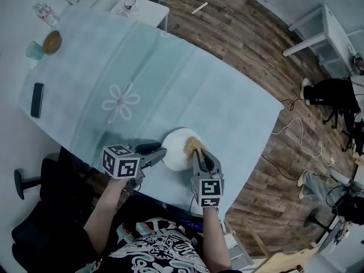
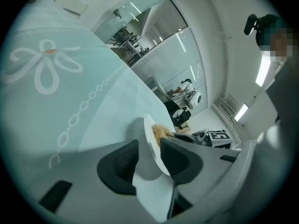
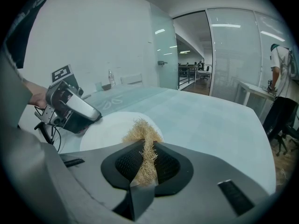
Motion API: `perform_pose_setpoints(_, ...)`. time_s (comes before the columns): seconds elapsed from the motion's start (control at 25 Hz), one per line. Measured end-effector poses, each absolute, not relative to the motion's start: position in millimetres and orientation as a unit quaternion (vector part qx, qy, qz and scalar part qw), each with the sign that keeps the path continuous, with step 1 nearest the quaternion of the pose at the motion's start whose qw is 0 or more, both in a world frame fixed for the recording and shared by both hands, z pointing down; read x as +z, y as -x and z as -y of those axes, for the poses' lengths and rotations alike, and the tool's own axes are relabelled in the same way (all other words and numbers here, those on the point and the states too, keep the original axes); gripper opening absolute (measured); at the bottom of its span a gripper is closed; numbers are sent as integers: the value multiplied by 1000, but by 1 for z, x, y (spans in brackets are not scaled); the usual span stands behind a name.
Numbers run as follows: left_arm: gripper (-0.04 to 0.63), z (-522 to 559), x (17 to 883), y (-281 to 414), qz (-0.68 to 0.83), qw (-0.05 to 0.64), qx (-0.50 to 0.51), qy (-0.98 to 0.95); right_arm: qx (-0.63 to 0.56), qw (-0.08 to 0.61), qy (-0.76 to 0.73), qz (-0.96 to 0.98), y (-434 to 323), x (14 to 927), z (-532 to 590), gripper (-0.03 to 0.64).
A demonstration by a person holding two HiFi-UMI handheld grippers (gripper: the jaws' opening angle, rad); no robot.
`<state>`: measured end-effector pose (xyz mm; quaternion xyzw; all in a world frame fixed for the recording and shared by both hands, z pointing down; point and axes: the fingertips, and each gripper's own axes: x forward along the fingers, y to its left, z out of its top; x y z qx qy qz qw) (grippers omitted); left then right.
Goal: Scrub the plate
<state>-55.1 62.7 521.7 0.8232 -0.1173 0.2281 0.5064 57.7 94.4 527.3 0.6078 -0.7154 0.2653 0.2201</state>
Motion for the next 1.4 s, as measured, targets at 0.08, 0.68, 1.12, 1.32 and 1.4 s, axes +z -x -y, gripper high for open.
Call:
perform_pose_setpoints(0.08, 161, -66, 525, 54, 115, 507, 239, -820, 265, 220, -608, 716, -58, 528, -95, 63)
perform_pose_setpoints(0.68, 12, -62, 530, 52, 112, 564, 222, -787, 260, 245, -604, 712, -53, 527, -87, 63)
perform_pose_setpoints(1.12, 14, -64, 537, 55, 112, 551, 245, -790, 253, 255, -583, 729, -36, 527, -63, 63)
perform_pose_setpoints(1.32, 12, -64, 537, 55, 114, 554, 245, -788, 252, 256, -571, 738, -30, 526, -59, 63)
perform_pose_setpoints(1.4, 12, -63, 537, 55, 115, 557, 242, -786, 252, 254, -566, 743, -26, 525, -59, 63)
